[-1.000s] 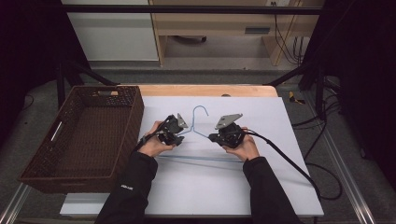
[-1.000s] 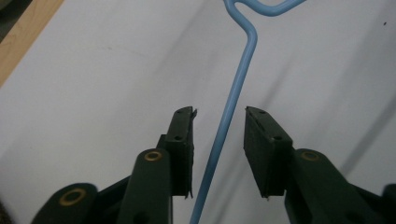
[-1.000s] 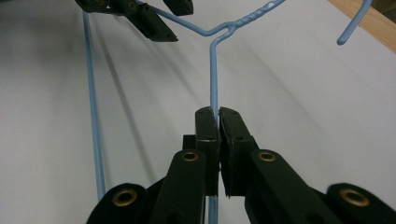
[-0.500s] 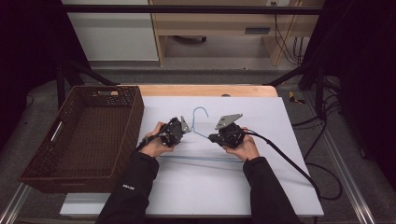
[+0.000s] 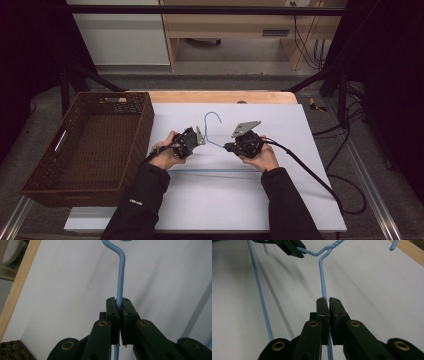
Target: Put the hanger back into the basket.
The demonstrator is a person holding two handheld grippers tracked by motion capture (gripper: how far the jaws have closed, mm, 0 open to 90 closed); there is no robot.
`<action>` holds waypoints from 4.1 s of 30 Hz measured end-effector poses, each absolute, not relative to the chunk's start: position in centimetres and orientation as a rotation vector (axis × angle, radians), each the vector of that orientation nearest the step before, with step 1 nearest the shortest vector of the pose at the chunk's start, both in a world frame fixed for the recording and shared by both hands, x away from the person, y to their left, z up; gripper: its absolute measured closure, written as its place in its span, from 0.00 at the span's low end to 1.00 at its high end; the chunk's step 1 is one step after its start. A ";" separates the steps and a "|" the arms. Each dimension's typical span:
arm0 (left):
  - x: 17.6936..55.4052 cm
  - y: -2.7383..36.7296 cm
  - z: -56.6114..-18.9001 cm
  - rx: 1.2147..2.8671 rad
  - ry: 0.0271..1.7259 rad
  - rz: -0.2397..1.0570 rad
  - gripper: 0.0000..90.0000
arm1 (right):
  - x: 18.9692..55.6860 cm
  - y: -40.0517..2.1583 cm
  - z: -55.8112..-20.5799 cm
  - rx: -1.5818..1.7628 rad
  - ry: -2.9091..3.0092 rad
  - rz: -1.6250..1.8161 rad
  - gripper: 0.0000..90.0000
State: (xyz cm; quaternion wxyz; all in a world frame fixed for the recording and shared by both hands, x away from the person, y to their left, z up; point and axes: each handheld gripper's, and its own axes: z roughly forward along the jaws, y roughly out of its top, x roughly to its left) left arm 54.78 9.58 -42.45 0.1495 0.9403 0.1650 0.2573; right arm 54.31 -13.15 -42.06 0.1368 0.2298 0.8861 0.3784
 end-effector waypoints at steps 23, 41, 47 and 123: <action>51.4 8.8 -37.3 2.644 0.590 0.728 0.97 | 52.1 -16.4 -38.0 0.736 2.445 1.287 0.84; 50.4 8.8 -35.0 2.499 0.804 0.783 0.97 | 46.7 -23.7 -37.5 0.976 2.116 1.411 0.21; 49.8 8.8 -33.5 2.469 0.813 0.790 0.97 | 45.1 -25.9 -39.0 1.077 2.075 1.395 0.11; 49.7 30.9 -25.3 2.245 1.358 0.945 0.97 | 42.0 -27.3 -40.8 1.116 2.020 1.313 0.04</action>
